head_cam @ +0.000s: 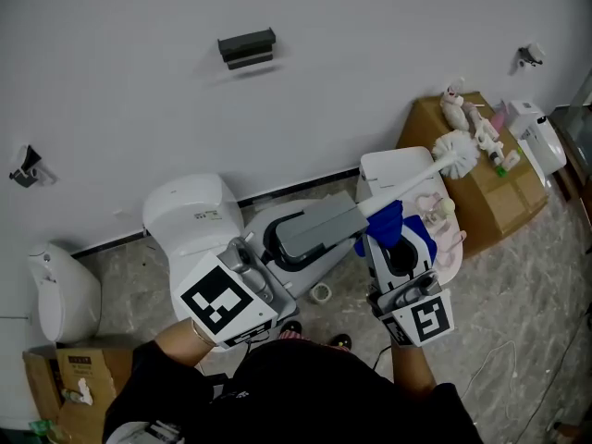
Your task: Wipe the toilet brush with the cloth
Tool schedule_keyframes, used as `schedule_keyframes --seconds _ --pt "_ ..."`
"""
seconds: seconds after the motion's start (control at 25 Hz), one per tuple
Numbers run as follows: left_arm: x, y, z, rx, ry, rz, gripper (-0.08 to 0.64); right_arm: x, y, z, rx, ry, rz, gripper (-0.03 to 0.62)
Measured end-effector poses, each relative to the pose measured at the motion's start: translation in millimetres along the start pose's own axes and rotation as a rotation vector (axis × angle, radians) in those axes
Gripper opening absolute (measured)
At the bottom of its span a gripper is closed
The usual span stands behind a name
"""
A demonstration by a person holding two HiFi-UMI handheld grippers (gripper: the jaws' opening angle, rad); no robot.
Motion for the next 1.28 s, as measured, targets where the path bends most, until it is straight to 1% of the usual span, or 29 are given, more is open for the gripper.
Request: schedule_keyframes --seconds 0.24,0.4,0.76,1.08,1.28 --pt "4.0 1.7 2.7 0.011 -0.004 -0.02 0.172 -7.9 6.9 -8.6 -0.027 0.015 0.044 0.071" --pt "5.6 1.6 3.4 0.02 -0.014 -0.023 0.172 -11.9 9.8 -10.8 -0.011 0.04 0.057 0.07" --pt "10.8 3.1 0.2 0.029 -0.041 -0.038 0.172 -10.1 9.9 -10.5 0.0 0.053 0.039 0.071" --pt "14.3 4.2 1.6 0.035 -0.022 -0.054 0.172 -6.6 5.6 -8.3 0.01 0.068 0.025 0.074" --pt "15.4 3.9 1.9 0.044 -0.011 -0.061 0.172 -5.7 4.6 -3.5 0.036 0.072 0.0 0.074"
Point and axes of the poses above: the fingertips, and each gripper's own axes: y forward along the fingers, z to its right, x out of its underside, the point moved 10 cm from there along -y, backward along the fingers, and after that the axes turned 13 degrees about -y, right-handed, at the moved point
